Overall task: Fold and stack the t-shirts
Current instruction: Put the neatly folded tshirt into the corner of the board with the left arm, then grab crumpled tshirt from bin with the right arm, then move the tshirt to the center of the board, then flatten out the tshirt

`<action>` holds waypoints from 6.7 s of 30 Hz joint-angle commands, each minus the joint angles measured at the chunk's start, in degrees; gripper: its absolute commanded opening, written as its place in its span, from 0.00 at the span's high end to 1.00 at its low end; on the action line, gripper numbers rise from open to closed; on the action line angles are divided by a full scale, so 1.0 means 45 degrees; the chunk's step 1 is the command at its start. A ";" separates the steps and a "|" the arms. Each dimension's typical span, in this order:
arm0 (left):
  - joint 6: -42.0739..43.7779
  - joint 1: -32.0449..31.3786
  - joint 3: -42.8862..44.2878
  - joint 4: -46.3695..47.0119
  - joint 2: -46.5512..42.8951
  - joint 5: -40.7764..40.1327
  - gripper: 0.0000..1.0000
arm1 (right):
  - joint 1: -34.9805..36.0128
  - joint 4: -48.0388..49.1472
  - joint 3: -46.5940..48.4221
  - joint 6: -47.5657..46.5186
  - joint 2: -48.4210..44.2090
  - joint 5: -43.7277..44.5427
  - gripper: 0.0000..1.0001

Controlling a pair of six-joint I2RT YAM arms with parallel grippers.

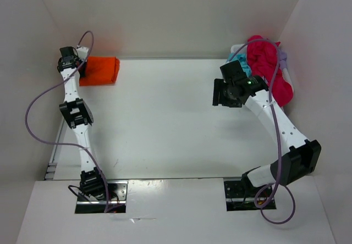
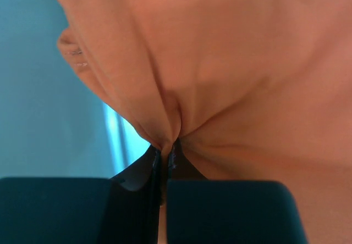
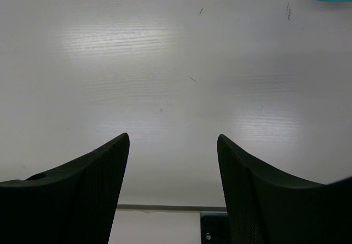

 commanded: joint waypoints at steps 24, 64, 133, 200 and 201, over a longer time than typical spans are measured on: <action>0.0283 0.0300 0.2898 0.0742 0.1183 -0.5492 0.17 | 0.0448 -0.0068 0.0579 -0.0850 0.0600 -0.0821 0.25; 0.0479 -0.7507 0.1690 -0.7108 -0.6020 0.4877 0.00 | -0.1876 0.0186 0.3666 -0.0030 -0.0472 0.2382 0.11; -0.0810 -1.1418 -2.1379 -0.0486 -1.8329 0.0268 0.00 | -0.4630 -0.0361 1.2120 -0.0440 0.7830 0.0488 1.00; 0.0285 -0.9328 -2.3253 0.1173 -1.7329 -0.0064 0.00 | 0.4062 0.5462 -0.7532 0.5422 0.1985 -0.4399 1.00; 0.0284 -0.9328 -2.3254 0.1289 -1.7487 -0.0064 0.00 | 0.3810 0.5189 -0.7141 0.5207 0.1987 -0.3602 1.00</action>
